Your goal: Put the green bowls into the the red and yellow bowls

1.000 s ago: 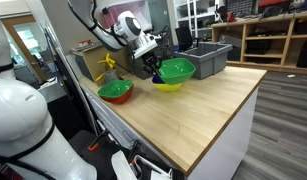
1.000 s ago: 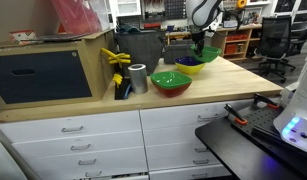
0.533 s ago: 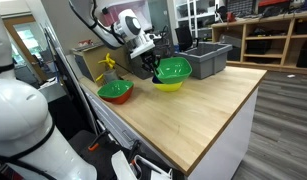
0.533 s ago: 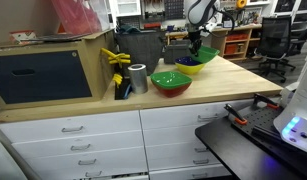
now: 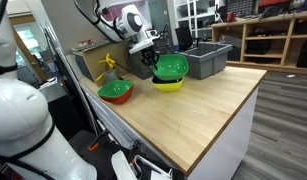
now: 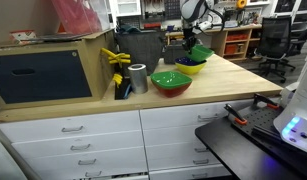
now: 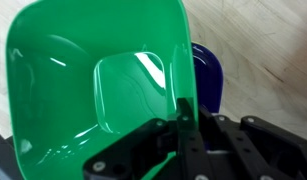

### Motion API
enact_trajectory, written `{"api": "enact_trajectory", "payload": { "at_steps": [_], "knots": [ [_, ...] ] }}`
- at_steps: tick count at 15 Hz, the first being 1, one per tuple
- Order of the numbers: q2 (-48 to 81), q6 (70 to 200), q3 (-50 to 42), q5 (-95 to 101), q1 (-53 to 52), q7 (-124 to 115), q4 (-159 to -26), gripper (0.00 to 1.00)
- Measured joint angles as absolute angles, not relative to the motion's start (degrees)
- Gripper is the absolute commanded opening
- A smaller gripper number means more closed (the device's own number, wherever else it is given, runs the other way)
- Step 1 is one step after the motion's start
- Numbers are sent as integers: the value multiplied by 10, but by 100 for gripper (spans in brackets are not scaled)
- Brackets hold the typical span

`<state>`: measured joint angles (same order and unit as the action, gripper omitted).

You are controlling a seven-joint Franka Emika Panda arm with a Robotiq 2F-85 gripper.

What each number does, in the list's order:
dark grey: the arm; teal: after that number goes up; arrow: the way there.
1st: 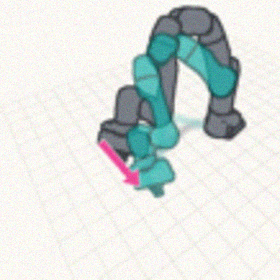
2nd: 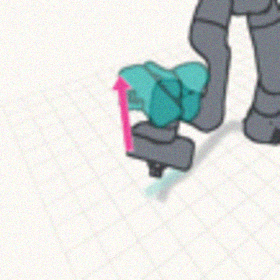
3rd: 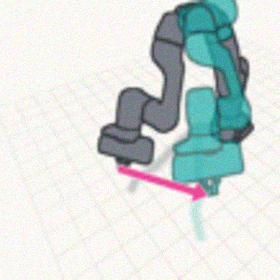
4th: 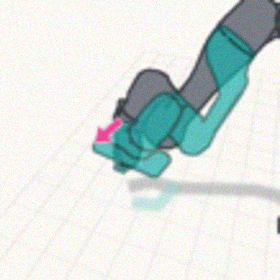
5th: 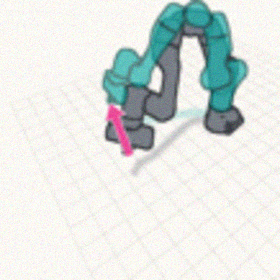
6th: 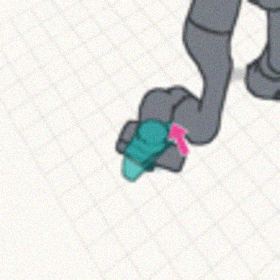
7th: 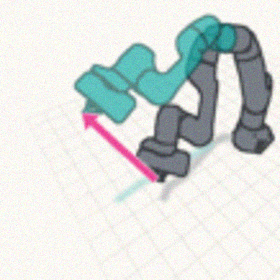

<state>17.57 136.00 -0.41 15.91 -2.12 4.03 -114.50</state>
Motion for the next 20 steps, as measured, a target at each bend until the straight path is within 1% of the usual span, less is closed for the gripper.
{"api": "enact_trajectory", "payload": {
  "at_steps": [11,12,13,14,17,20],
  "knots": [
    [247,1354,0,73,-22,-6,-1067,2],
    [252,1354,1,68,-22,-6,-1061,32],
    [256,1354,3,63,-22,-6,-1056,33],
    [260,1354,4,59,-22,-5,-1052,39],
    [266,1354,6,59,-22,-3,-1043,62],
    [264,1354,6,59,-19,1,-1032,84]
  ]
}}
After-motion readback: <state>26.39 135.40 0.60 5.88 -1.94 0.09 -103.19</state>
